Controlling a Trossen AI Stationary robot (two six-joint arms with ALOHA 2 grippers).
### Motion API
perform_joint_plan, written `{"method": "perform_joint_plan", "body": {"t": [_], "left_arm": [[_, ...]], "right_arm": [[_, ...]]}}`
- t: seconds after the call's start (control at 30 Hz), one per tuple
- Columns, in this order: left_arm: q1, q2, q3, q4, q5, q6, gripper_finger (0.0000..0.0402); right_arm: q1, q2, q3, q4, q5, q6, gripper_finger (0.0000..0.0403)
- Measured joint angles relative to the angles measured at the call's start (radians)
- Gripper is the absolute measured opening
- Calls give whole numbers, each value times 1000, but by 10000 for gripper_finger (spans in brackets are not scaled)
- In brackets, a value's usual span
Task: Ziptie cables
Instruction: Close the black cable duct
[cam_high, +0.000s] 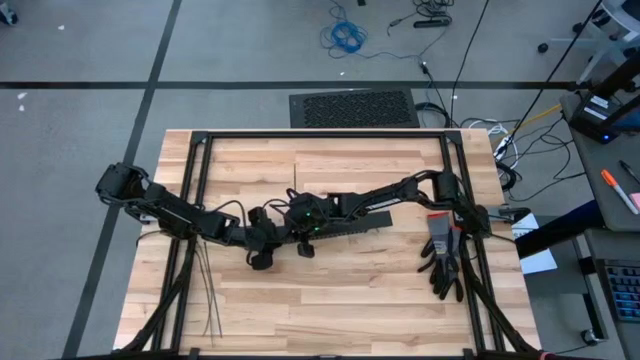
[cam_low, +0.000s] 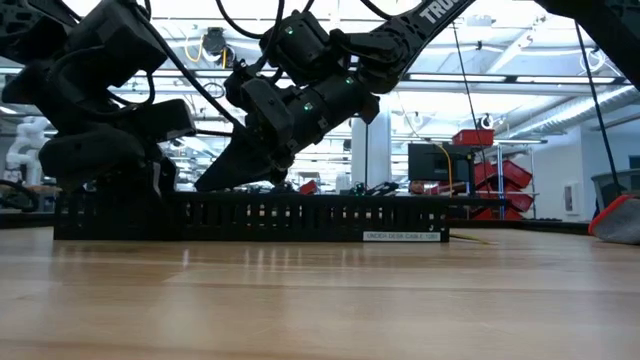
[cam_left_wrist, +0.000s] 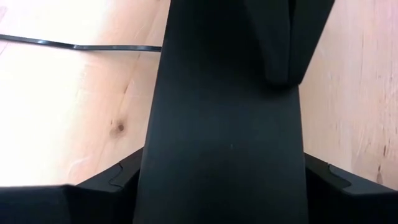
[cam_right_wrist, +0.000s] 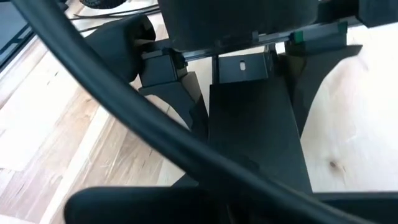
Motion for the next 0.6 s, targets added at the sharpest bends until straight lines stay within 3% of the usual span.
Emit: {"method": "perform_joint_plan", "body": {"t": [0.33,0.6], "left_arm": [[0,-37,3,6,-29,41,272],[-1,-162,79,-190,-29,106,272]], "right_arm": [[0,-9,-2,30,9,-45,8],[0,-18,-2,20,11,-51,58]]}}
